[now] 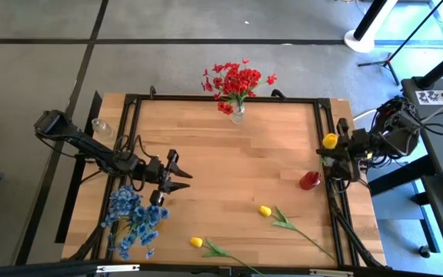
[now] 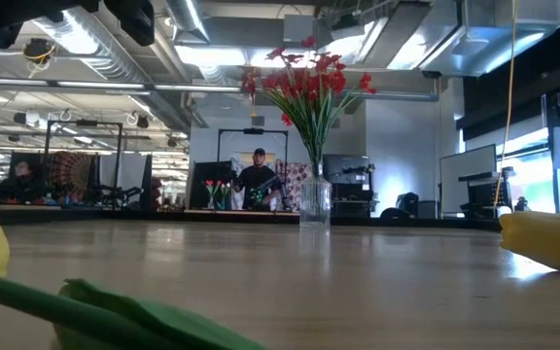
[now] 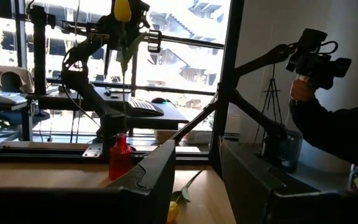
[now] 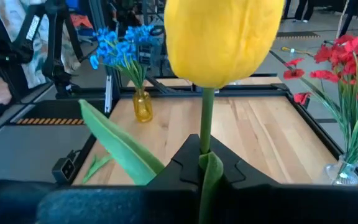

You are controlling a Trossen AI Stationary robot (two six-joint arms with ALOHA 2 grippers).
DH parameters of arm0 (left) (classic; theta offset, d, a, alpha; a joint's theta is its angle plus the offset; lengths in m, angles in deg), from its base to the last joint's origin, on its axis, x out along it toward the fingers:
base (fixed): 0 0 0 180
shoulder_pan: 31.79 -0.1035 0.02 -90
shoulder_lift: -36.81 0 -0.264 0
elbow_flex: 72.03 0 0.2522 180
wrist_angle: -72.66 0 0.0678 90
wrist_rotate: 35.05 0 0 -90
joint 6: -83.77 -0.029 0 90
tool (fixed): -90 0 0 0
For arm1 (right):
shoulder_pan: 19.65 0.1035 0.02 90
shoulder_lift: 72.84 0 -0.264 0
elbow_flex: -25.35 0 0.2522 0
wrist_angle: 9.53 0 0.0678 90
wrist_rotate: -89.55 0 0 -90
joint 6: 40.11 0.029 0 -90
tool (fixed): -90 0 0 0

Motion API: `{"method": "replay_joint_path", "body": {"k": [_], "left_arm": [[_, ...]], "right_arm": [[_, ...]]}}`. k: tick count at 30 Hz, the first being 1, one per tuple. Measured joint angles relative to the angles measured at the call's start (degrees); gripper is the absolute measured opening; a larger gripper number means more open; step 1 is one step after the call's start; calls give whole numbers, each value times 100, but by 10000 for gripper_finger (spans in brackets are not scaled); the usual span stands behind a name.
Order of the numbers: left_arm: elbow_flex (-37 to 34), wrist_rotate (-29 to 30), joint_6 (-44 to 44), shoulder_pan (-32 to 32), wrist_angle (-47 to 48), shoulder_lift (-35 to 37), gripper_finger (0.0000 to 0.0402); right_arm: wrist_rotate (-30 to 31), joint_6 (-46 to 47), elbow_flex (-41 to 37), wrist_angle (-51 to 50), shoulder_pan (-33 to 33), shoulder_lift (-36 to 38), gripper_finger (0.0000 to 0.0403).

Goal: Sort flowers into vase by color
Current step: Put the top right yellow flower into the red vase

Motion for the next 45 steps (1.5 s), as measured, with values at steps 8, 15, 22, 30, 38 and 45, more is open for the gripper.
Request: {"method": "replay_joint_path", "body": {"k": [8,15,22,30,38,45], "left_arm": [[0,0,15,1,0,0,125],[0,0,121,1,-2,0,125],[0,0,125,1,-2,0,125],[0,-1,125,1,-2,0,125],[0,-132,108,1,-2,-2,125],[0,-605,-95,106,-109,-2,125]], "right_arm": [[64,-122,0,-155,0,-2,3],[191,-166,0,-136,0,142,3],[142,-150,0,-160,0,353,3],[-377,-38,-381,-151,0,371,3],[-777,882,-915,-254,0,364,43],[-1431,1659,-735,-886,0,354,171]]}}
